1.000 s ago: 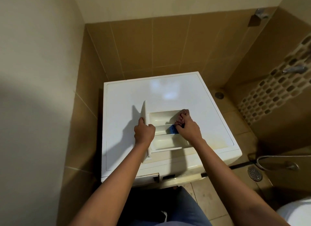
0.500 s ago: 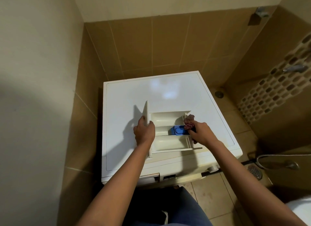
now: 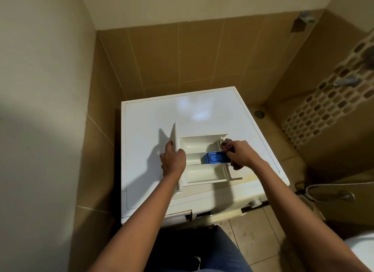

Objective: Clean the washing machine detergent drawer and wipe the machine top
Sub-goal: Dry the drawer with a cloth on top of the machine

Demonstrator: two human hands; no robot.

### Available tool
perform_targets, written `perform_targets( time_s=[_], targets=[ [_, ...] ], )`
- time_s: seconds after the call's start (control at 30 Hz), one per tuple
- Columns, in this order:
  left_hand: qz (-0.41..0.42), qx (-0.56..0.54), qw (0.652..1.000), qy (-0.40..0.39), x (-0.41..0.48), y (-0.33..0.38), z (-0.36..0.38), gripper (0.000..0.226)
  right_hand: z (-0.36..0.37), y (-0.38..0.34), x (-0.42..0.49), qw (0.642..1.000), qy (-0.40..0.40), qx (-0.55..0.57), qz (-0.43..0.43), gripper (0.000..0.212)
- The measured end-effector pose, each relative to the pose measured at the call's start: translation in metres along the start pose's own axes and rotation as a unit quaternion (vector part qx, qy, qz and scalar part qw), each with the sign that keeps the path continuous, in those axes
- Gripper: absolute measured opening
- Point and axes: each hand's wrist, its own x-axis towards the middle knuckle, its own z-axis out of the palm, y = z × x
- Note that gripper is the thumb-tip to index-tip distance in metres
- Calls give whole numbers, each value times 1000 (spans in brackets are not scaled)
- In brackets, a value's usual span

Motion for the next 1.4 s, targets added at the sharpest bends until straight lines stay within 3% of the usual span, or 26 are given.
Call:
perform_targets(
  time_s=[0.1, 0.17, 0.23, 0.4, 0.5, 0.63, 0.73, 0.9, 1.07, 1.2, 1.4],
  targets=[
    [-1, -1, 1000, -9, 0, 0, -1, 61, -28, -15, -1, 991, 122, 47, -7, 18],
    [3, -3, 1000, -12, -1, 0, -2, 62, -40, -23, 3, 965, 234, 116, 6, 16],
    [5, -6, 1000, -13, -1, 0, -2, 64, -38, -25, 13, 944, 281, 170, 24, 19],
    [1, -4, 1000, -17, 0, 0, -2, 72, 31, -37, 48, 988, 156, 1, -14, 20],
    [6, -7, 1000, -13, 2, -2, -1, 76, 58, -53, 52, 984, 166, -49, 32, 22],
    [7, -8, 1000, -7, 4, -2, 0, 77, 56, -59, 55, 987, 140, -78, 29, 24],
    [17, -9, 1000, -1, 4, -2, 0, 71, 58, -67, 51, 987, 131, -92, -16, 23],
    [31, -1, 999, 11, 6, -3, 1, 52, 90, -102, 41, 979, 92, -32, -178, 15],
    [16, -1, 1000, 14, 7, -3, 0, 58, 80, -86, 47, 966, 37, -109, -233, 50],
    [13, -3, 1000, 9, 6, -3, 0, 59, 62, -43, 54, 975, 87, -112, -171, 49],
    [8, -11, 1000, 7, 6, -3, -1, 59, 12, 15, 39, 987, 151, -59, 14, 48]
  ],
)
